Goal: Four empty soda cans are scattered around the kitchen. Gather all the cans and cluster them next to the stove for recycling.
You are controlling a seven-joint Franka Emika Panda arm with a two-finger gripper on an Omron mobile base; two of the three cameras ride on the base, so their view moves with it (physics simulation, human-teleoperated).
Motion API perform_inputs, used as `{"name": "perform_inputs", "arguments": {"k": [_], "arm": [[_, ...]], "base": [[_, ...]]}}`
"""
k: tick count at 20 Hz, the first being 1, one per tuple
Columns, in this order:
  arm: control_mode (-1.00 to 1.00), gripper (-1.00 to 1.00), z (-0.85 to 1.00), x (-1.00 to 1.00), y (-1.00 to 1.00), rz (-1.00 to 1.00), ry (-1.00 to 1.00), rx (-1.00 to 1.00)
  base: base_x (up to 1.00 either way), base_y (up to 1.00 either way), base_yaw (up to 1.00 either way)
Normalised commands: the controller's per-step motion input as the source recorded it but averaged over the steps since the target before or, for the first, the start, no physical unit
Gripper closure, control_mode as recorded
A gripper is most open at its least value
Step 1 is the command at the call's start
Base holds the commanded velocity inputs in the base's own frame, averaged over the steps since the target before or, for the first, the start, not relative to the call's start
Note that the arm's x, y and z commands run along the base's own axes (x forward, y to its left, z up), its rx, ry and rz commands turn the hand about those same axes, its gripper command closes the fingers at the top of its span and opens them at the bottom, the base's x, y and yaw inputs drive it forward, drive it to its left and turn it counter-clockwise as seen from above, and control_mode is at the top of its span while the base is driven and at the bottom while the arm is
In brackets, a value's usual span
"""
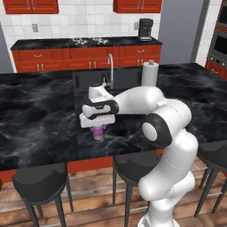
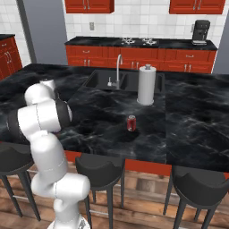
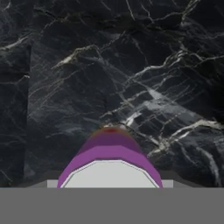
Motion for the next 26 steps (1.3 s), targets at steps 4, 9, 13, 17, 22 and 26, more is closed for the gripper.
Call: {"name": "perform_inputs", "arguments": {"k": [4, 9, 13, 17, 22, 26], "arm": [[-1.0, 1.0, 0.56, -0.01, -0.09, 0.0, 0.0, -0.04], [-1.0, 1.0, 0.57, -0.23, -0.28, 0.0, -0.01, -0.02], [-1.0, 1.0, 0.43, -0.33, -0.43, 0.0, -0.03, 0.0], [-1.0, 1.0, 0.52, -0.49, -0.61, 0.0, 0.0, 0.0], [-1.0, 1.0, 0.35, -0.59, -0.78, 0.0, 0.0, 0.0], [-1.0, 1.0, 0.35, -0.4, -0.75, 0.0, 0.0, 0.0]], "base": [[0.0, 0.0, 0.0], [0.0, 0.0, 0.0], [0.0, 0.0, 0.0], [0.0, 0.0, 0.0], [0.0, 0.0, 0.0], [0.0, 0.0, 0.0]]}}
